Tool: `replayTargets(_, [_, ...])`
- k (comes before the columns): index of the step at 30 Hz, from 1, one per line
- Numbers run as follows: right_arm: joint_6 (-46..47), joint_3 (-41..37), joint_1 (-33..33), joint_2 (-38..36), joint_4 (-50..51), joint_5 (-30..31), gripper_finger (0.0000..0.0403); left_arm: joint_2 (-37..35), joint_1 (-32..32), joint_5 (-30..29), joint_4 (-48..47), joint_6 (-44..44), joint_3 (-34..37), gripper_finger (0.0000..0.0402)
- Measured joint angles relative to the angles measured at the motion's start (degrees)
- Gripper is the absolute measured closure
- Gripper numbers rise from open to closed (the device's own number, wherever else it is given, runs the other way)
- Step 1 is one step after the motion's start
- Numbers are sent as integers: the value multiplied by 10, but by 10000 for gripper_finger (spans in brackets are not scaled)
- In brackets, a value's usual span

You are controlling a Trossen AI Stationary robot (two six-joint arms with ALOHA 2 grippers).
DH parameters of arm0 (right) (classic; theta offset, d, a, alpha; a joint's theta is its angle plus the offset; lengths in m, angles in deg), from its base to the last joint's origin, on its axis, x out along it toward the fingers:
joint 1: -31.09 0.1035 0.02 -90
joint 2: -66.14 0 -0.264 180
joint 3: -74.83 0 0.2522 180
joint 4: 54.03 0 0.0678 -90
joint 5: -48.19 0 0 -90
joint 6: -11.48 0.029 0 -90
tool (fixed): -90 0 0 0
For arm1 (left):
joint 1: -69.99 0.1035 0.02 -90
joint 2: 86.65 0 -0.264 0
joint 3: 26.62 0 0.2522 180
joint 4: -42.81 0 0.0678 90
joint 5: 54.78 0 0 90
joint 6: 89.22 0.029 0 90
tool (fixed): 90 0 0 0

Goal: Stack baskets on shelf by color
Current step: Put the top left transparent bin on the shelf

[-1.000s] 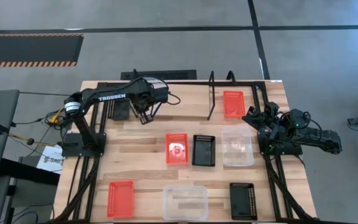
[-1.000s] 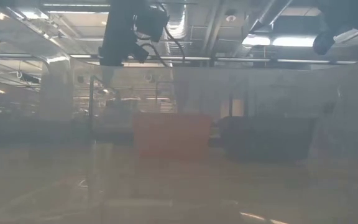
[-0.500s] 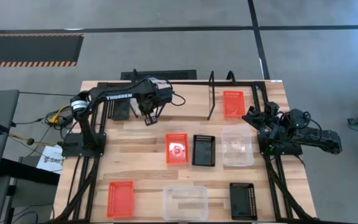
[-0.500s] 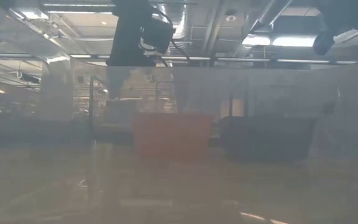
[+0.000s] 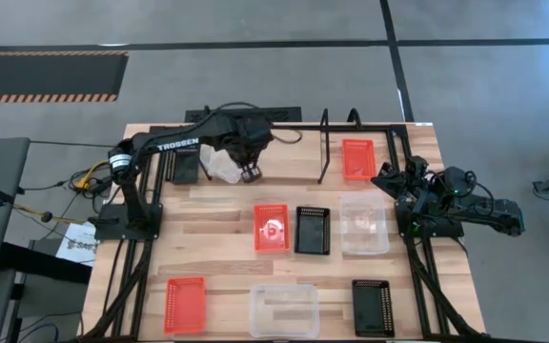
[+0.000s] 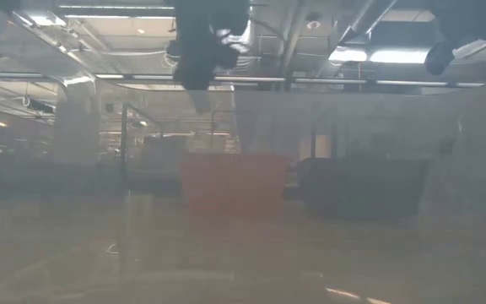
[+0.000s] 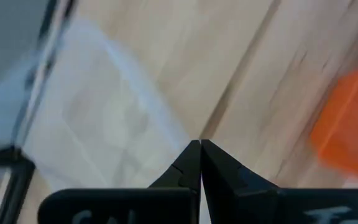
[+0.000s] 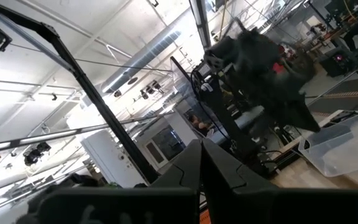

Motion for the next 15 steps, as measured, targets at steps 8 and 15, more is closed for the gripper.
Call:
replayTargets(8, [0,0,0,0,0,0,370,30,-24,79,52,32,-33,401])
replayTargets(15, [0,0,-1,0,-1,3,370,124,-26,-4,33,43,-53,401])
